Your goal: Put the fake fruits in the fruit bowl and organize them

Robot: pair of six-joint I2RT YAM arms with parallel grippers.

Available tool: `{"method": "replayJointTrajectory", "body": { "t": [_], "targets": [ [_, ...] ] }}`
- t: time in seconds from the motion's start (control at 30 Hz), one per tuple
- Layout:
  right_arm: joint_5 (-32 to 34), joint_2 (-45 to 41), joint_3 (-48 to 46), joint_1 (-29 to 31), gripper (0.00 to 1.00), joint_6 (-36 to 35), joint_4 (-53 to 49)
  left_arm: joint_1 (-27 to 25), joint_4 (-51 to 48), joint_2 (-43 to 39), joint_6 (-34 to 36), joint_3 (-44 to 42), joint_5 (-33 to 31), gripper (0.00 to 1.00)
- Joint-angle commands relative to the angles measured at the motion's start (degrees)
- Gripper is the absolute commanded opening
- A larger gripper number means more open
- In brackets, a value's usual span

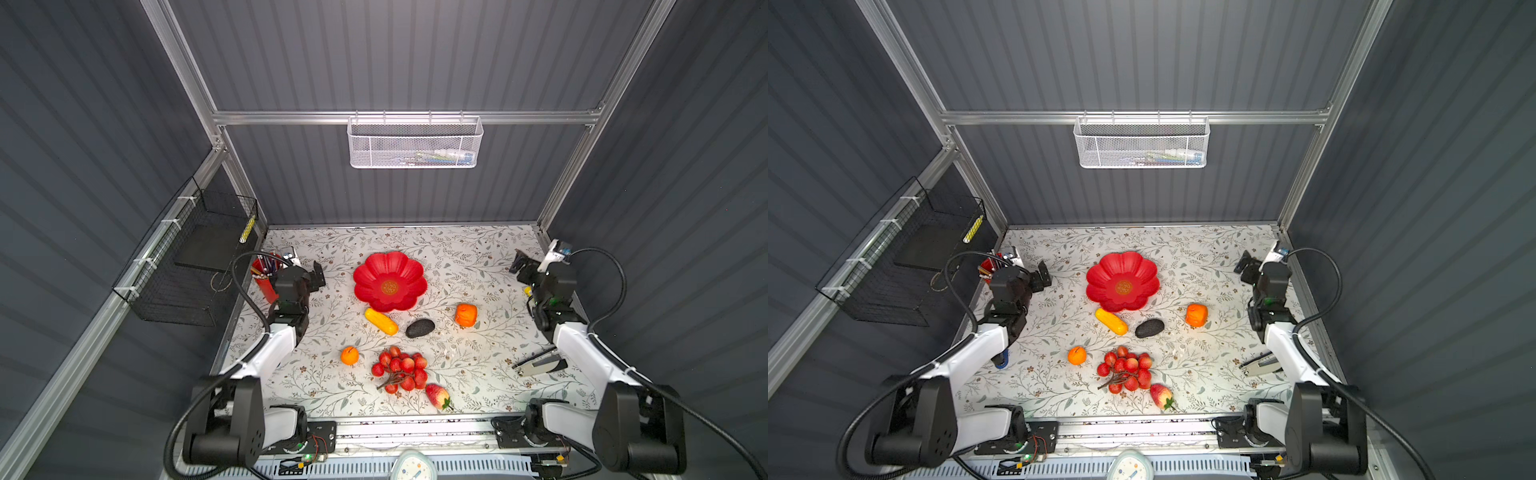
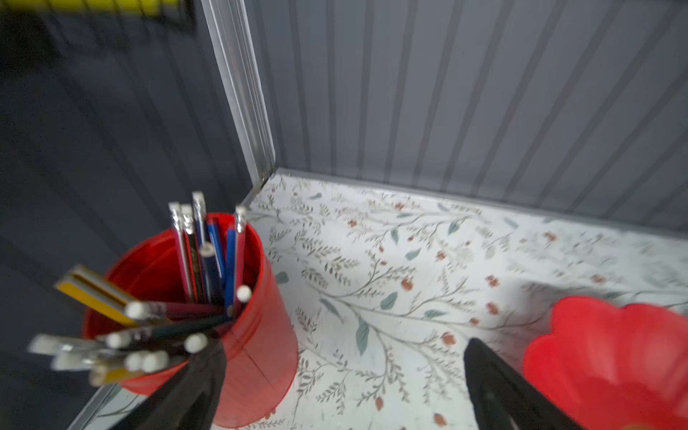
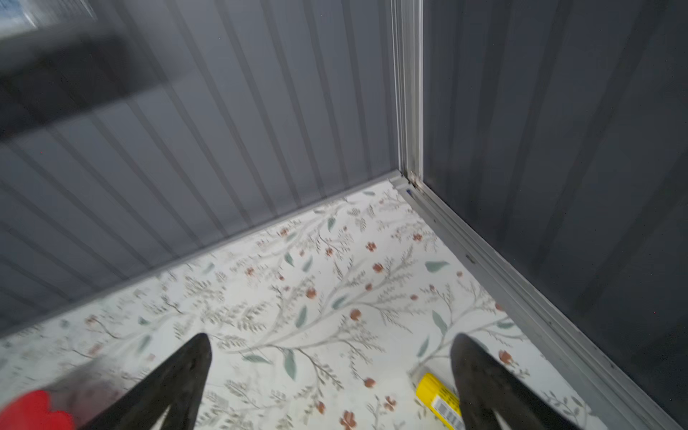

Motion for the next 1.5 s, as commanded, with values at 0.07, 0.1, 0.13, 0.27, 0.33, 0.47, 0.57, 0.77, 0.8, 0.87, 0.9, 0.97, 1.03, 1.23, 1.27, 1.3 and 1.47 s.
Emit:
{"method": "replayJointTrajectory", "body": {
  "t": [0.07,0.1,0.13,0.27,0.33,0.47,0.57,0.77,0.8,0.87,0.9,0.97,1.03,1.23,1.27,1.3,1.47],
  "targets": [
    [-13.40,-4.51,0.71,-0.42,0.99,6.40,-20.15,0.35,-17.10,-8.31,-1.59,3.42,5.47,1.00],
    [-15.14,-5.04,0.92,-0.05,0.99,7.10,-22.13,0.35,-17.62,-9.17,-1.17,3.17,5.50,1.00],
    [-16.81,-5.68,0.99,0.69,0.99,8.09,-24.93,0.35,-18.19,-10.07,-0.53,2.80,5.59,1.00],
    [-17.39,-6.15,1.74,6.39,0.99,7.84,-37.07,0.35,-18.78,-12.08,0.31,1.41,6.24,1.00],
    [-16.55,-5.58,1.43,10.14,0.99,8.88,-41.18,0.35,-18.71,-12.28,0.17,1.41,6.94,1.00],
    [-13.44,-3.60,-1.59,19.14,0.99,12.38,-41.31,0.35,-19.55,-11.32,0.26,3.05,7.82,1.00],
    [-12.02,1.05,-2.00,22.78,0.99,15.56,-39.83,0.35,-20.64,-10.67,-0.32,3.15,8.36,1.00],
    [-7.48,9.42,-0.13,26.00,0.99,17.67,-35.57,0.35,-21.02,-11.14,-1.01,3.41,9.80,1.00],
    [-6.87,10.49,0.47,26.02,0.99,17.74,-35.50,0.35,-20.97,-11.33,-1.06,3.19,9.76,1.00],
    [-5.21,13.28,2.21,26.14,0.99,17.52,-36.00,0.35,-20.63,-11.33,-1.28,2.81,9.73,1.00],
    [-4.47,14.48,2.99,26.24,0.99,17.29,-36.01,0.35,-20.65,-11.21,-1.38,2.94,9.74,1.00],
    [-3.04,16.62,3.69,26.61,0.98,16.82,-35.24,0.35,-21.23,-10.93,-1.55,3.75,10.29,1.00],
    [-1.63,18.64,4.53,26.87,0.98,16.61,-34.99,0.35,-21.52,-10.83,-1.85,3.99,10.93,1.00],
    [-0.53,21.47,6.64,27.78,0.82,15.19,-34.84,0.35,-21.75,-10.88,-1.76,4.07,10.95,1.00],
    [-0.17,21.29,6.77,27.94,0.78,14.89,-35.00,0.34,-21.95,-11.03,-1.75,4.09,10.95,1.00],
    [0.00,20.95,7.02,28.12,0.74,14.63,-35.22,0.35,-22.01,-11.10,-1.74,4.07,10.95,1.00],
    [0.28,16.52,9.34,29.75,0.57,12.07,-36.97,0.35,-21.83,-10.93,-1.72,3.93,10.28,1.00]
  ]
}}
